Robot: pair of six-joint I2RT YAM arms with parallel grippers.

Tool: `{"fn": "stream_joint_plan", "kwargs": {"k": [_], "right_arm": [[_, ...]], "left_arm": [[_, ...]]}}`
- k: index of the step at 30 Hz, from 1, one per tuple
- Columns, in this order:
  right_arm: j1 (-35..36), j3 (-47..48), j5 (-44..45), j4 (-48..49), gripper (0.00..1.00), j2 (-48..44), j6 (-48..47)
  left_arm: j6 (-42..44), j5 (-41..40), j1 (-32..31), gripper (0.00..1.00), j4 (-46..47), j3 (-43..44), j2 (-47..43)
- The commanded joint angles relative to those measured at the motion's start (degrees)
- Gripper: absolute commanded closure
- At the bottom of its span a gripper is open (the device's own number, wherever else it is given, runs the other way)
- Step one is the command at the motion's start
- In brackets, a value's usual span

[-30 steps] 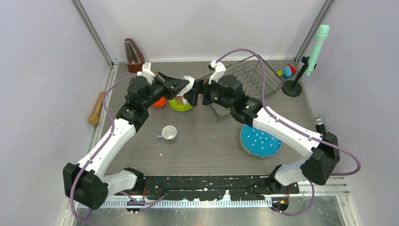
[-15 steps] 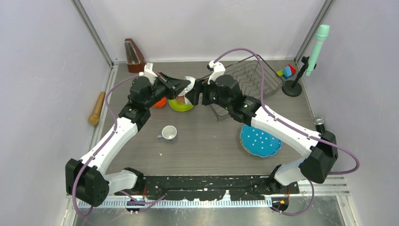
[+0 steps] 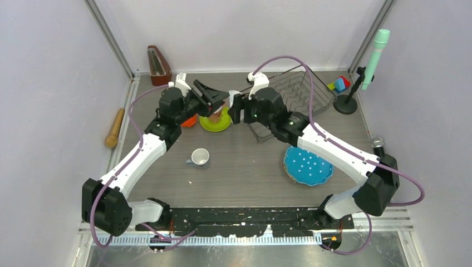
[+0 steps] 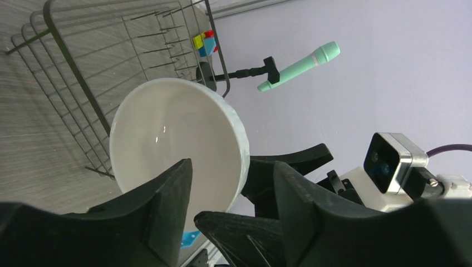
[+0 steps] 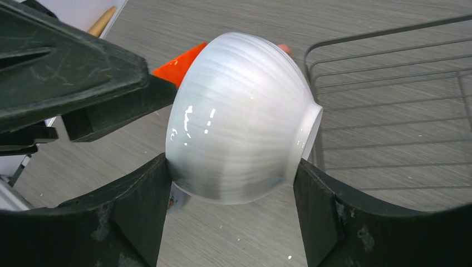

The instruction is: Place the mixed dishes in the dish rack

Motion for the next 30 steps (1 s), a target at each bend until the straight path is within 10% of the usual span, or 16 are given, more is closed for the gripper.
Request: {"fn": "stream_joint_plan", "kwargs": {"k": [1, 17, 30], "right_arm": [[-1.88, 5.16, 3.06, 2.67, 1.00, -1.28, -2.74], [-8.39, 18.15, 15.85, -16.05, 1.00, 5.88, -15.05], [-9.86, 42.53, 26.08, -38.28, 1.00, 29.47, -18.28]], "left_arm": [[5.02, 0.37, 0.63, 0.40, -2.37, 4.66, -0.41], [30.82, -11.34, 5.48, 0.28, -33.55, 9.44, -9.93], [34.62, -14.31, 5.93, 0.28, -38.85, 5.10, -16.09]]}}
